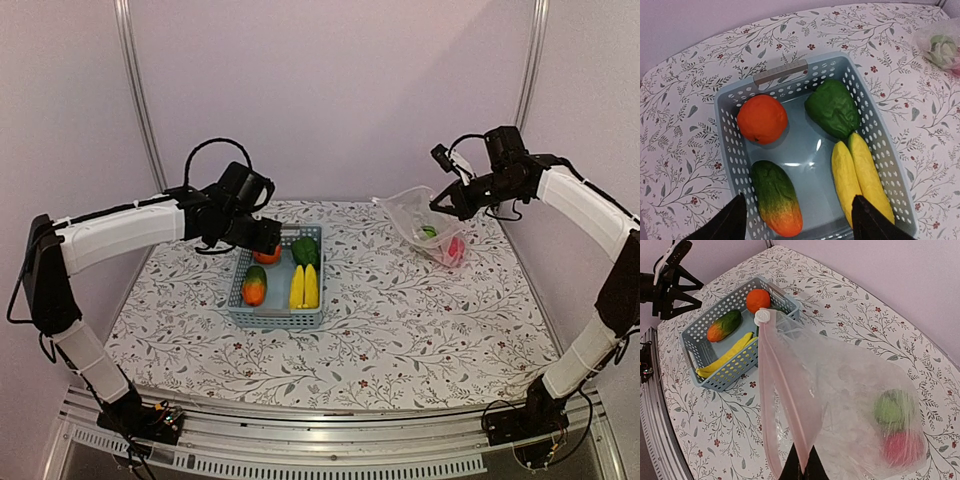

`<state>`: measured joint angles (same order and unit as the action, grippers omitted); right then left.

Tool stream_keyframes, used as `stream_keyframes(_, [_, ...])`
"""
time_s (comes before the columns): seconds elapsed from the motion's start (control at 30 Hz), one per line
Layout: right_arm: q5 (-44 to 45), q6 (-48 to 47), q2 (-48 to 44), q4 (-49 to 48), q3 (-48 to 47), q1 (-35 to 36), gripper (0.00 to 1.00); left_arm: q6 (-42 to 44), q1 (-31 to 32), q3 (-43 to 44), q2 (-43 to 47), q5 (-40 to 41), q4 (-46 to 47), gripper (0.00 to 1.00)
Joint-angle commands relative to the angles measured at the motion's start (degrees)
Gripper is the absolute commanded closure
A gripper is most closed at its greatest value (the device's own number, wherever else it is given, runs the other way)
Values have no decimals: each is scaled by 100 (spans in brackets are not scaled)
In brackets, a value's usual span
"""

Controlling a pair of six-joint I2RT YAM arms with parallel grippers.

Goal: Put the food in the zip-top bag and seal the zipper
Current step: Pick up the fake vegetable from the bin.

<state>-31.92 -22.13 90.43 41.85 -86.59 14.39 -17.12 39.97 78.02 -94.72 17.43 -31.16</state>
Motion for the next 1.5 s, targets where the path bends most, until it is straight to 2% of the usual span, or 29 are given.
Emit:
stream_keyframes(0.0, [-491,-221,181,-3,95,219,100,-132,-45,-191,83,-78,-334,29])
stream_keyframes(0.3, [-44,-622,134,21,665,913,100,-409,-27,-338,106,-410,-382,29])
stream_keyframes(0.77, [302,-723,-55,-408,1202,960,100,-586,-4,-253,-486,-1317,-242,33])
stream_keyframes(0.97, [215,-623,-108,-512,1222,960,100,-557,-40,-130,-778,-1251,141,31])
stream_keyframes(1.3, [415,-570,-183,-671,1284,937,100,-1003,-228,1163,-1904,-692,-12,27])
stream_keyframes(1.47, [445,-556,-210,-702,1298,901,100,-1281,-384,1484,-2188,-563,103,26])
